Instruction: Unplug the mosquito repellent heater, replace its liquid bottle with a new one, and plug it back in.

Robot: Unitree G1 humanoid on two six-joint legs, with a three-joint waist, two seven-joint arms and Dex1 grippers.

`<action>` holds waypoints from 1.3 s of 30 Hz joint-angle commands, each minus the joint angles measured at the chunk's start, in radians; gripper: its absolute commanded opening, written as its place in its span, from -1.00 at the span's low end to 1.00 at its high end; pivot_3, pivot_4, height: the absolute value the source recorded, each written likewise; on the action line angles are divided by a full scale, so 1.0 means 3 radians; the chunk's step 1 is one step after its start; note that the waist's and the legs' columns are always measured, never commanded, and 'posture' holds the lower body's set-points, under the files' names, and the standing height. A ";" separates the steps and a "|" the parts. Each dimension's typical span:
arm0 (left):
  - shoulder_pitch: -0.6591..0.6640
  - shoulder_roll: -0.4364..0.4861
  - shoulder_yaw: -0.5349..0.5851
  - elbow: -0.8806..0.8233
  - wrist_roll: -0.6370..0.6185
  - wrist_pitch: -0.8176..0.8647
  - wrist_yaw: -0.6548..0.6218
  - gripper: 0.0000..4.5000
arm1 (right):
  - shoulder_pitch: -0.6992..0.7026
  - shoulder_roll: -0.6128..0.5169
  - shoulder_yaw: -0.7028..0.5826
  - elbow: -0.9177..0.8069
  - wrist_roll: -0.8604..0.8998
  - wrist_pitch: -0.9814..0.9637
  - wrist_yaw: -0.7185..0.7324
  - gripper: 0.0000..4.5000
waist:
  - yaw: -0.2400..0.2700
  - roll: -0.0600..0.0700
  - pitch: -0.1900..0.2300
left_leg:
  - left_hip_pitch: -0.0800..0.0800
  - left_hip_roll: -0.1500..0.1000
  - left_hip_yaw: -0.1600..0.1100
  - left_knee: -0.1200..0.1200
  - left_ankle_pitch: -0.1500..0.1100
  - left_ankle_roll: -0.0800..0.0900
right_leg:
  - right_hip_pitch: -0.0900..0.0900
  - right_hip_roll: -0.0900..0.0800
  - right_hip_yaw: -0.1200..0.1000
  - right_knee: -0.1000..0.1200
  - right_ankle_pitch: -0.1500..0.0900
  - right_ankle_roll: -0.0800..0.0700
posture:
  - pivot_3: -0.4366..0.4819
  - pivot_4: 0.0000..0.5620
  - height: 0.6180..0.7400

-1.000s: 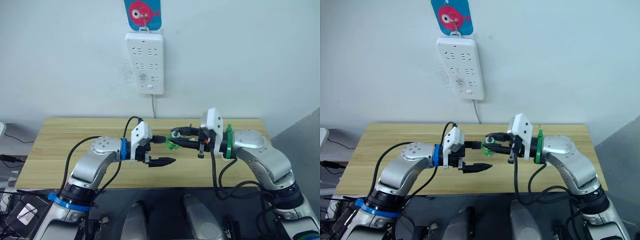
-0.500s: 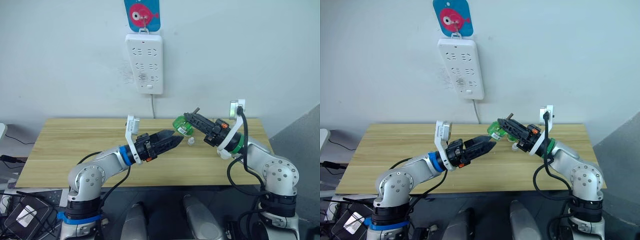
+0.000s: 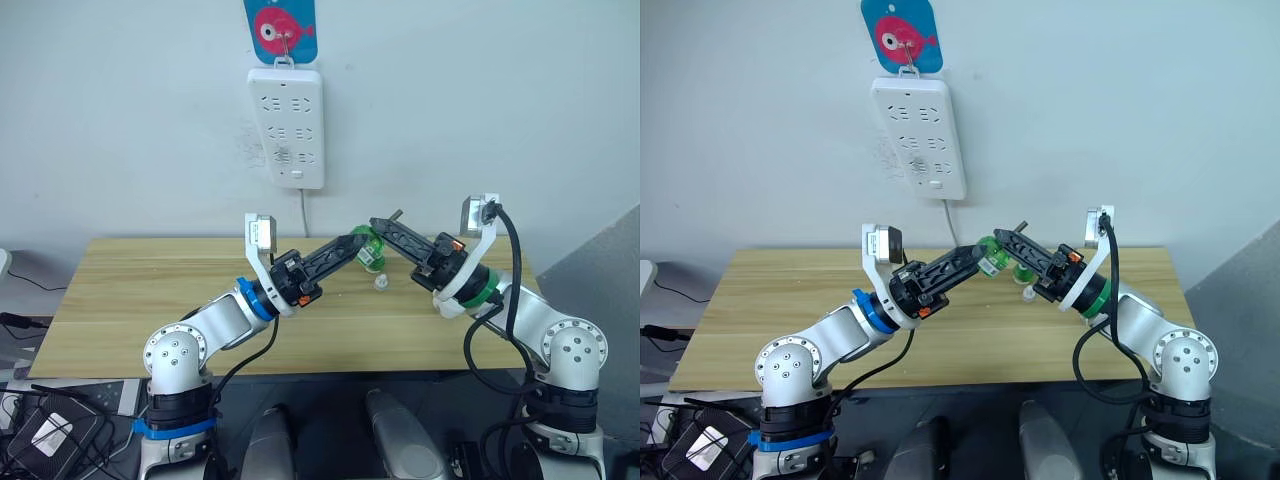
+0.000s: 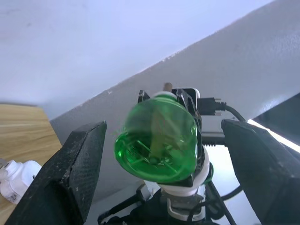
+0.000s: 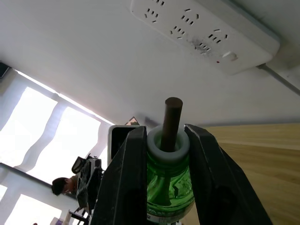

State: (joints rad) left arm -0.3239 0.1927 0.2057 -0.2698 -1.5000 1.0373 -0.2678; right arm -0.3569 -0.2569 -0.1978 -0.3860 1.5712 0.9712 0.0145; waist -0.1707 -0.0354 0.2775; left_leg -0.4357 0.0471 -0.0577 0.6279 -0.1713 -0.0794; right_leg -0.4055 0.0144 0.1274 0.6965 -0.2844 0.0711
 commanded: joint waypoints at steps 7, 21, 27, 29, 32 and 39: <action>0.0082 -0.0025 -0.0149 -0.0124 -0.0276 -0.0151 0.0119 0.86 | -0.0021 -0.0061 0.0137 -0.0090 0.0286 -0.0241 -0.0124 -0.64 | 0.0000 0.0000 0.0000 | -0.0001 0.0000 0.0001 -0.0001 0.0000 0.0000 | -0.0001 0.0000 0.0001 -0.0002 0.0000 0.0000 | -0.52 -0.27 0.94; 0.0132 0.0031 -0.0224 -0.0125 -0.0511 -0.0330 0.0248 0.33 | -0.0044 -0.0131 0.0241 -0.0058 0.0346 -0.0383 -0.0149 -0.64 | 0.0004 0.0000 0.0000 | -0.0003 0.0000 0.0002 -0.0002 0.0000 0.0000 | -0.0001 0.0000 0.0002 -0.0008 0.0000 -0.0001 | -0.51 -0.28 0.94; 0.0106 0.0067 -0.0308 -0.0104 -0.0522 -0.0337 0.0195 0.03 | -0.0031 -0.0173 0.0310 -0.0093 0.0381 -0.0408 -0.0135 -0.64 | 0.0004 0.0000 0.0000 | -0.0005 0.0000 0.0003 -0.0006 0.0000 0.0000 | -0.0002 0.0000 0.0003 -0.0015 0.0000 -0.0001 | -0.51 -0.28 0.94; 0.0105 0.0088 -0.0326 -0.0102 -0.0508 -0.0343 0.0175 0.03 | -0.0018 -0.0191 0.0331 -0.0111 0.0392 -0.0409 -0.0122 -0.64 | 0.0005 0.0000 0.0000 | -0.0005 0.0000 0.0003 -0.0007 0.0000 0.0000 | -0.0002 0.0000 0.0003 -0.0017 0.0000 -0.0001 | -0.51 -0.28 0.94; 0.0109 0.0118 -0.0348 -0.0103 -0.0516 -0.0346 0.0162 0.03 | 0.0002 -0.0218 0.0361 -0.0135 0.0410 -0.0415 -0.0101 -0.64 | 0.0005 0.0000 0.0000 | -0.0007 0.0000 0.0003 -0.0009 0.0000 0.0000 | -0.0002 0.0000 0.0003 -0.0022 0.0000 -0.0001 | -0.51 -0.28 0.94; 0.0138 0.0140 -0.0356 -0.0025 -0.0758 -0.0337 0.0239 0.03 | 0.0013 -0.0268 0.0390 -0.0129 0.0420 -0.0440 -0.0068 -0.64 | 0.0007 0.0000 0.0000 | -0.0009 0.0000 0.0002 -0.0011 -0.0001 0.0000 | -0.0002 -0.0001 0.0002 -0.0026 0.0000 -0.0001 | -0.50 -0.30 0.94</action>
State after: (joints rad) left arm -0.2801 0.2373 0.1188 -0.2624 -1.6849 0.9303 -0.2107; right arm -0.3553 -0.3283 -0.0969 -0.3787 1.6930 0.8332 -0.0161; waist -0.1687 -0.0354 0.2775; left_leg -0.4385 0.0472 -0.0571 0.6247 -0.1715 -0.0793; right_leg -0.4062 0.0141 0.1280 0.6885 -0.2844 0.0709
